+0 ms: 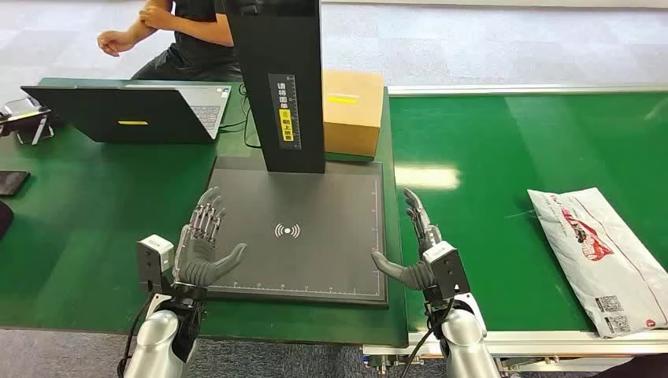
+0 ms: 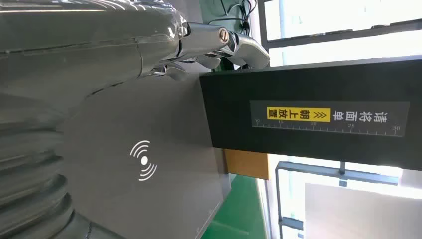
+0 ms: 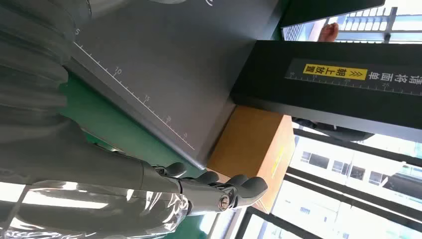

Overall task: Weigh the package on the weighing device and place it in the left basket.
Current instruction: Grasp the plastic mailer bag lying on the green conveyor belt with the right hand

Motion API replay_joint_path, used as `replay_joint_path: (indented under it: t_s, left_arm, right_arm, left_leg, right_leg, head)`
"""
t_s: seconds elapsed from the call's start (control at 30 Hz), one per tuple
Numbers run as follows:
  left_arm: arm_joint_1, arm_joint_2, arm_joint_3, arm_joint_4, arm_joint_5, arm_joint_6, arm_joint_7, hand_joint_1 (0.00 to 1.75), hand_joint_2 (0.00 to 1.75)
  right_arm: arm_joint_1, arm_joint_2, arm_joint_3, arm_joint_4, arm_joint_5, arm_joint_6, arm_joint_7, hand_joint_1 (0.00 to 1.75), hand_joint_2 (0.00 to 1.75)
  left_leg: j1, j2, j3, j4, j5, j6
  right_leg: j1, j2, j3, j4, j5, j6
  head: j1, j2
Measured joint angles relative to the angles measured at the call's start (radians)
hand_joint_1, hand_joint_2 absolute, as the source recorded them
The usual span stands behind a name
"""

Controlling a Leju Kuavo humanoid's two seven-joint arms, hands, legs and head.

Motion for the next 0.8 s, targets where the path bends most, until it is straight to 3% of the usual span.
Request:
replay_joint_path:
  t_s: [0.57, 0.8]
  left_arm:
    - [0.000, 0.000, 0.000, 0.000, -0.001, 0.000, 0.000, 0.00, 1.75]
    - [0.001, 0.000, 0.001, 0.000, 0.000, -0.002, 0.000, 0.00, 1.75]
  right_arm:
    - [0.000, -0.002, 0.000, 0.008, 0.019, -0.008, -0.004, 0.00, 1.75]
    - [-0.009, -0.021, -0.003, 0.004, 0.175, -0.106, 0.013, 0.00, 1.75]
  left_leg:
    - [0.000, 0.000, 0.000, 0.000, 0.000, 0.000]
    - [0.000, 0.000, 0.000, 0.000, 0.000, 0.000]
  right_leg:
    - [0.000, 0.000, 0.000, 0.000, 0.000, 0.000]
    - [0.000, 0.000, 0.000, 0.000, 0.000, 0.000]
  head:
    - [0.000, 0.000]
    - [0.000, 0.000]
